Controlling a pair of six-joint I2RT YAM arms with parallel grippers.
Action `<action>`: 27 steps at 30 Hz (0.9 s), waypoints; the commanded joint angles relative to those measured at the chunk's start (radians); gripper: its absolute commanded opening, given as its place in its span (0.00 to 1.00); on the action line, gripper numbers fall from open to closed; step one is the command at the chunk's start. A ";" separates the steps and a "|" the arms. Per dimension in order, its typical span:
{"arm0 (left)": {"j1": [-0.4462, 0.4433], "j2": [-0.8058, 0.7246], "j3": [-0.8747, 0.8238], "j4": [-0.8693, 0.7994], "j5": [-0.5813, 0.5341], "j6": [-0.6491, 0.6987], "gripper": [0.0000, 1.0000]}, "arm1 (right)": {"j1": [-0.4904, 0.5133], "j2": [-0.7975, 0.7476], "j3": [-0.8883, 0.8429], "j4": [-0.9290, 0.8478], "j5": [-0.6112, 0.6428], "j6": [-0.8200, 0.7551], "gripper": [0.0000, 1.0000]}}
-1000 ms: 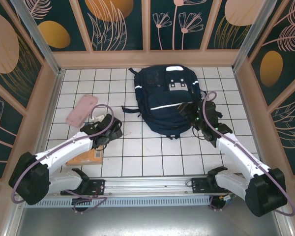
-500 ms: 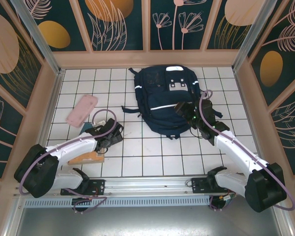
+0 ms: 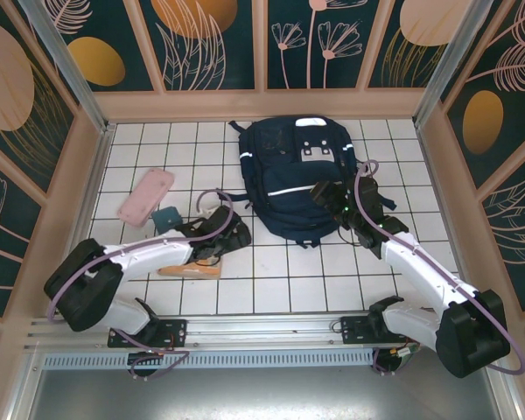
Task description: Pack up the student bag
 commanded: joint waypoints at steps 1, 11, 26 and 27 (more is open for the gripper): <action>-0.065 0.096 0.051 0.062 0.160 -0.039 0.95 | 0.007 -0.003 0.031 0.003 0.022 0.008 0.88; -0.122 0.093 0.204 0.036 0.153 0.020 0.97 | 0.008 -0.034 0.053 -0.041 0.059 -0.017 0.87; 0.238 -0.411 -0.121 -0.088 0.111 -0.129 0.96 | 0.394 0.456 0.415 -0.154 -0.007 -0.331 0.65; 0.253 -0.435 -0.138 -0.102 0.108 -0.139 0.96 | 0.416 0.494 0.440 -0.155 -0.014 -0.341 0.64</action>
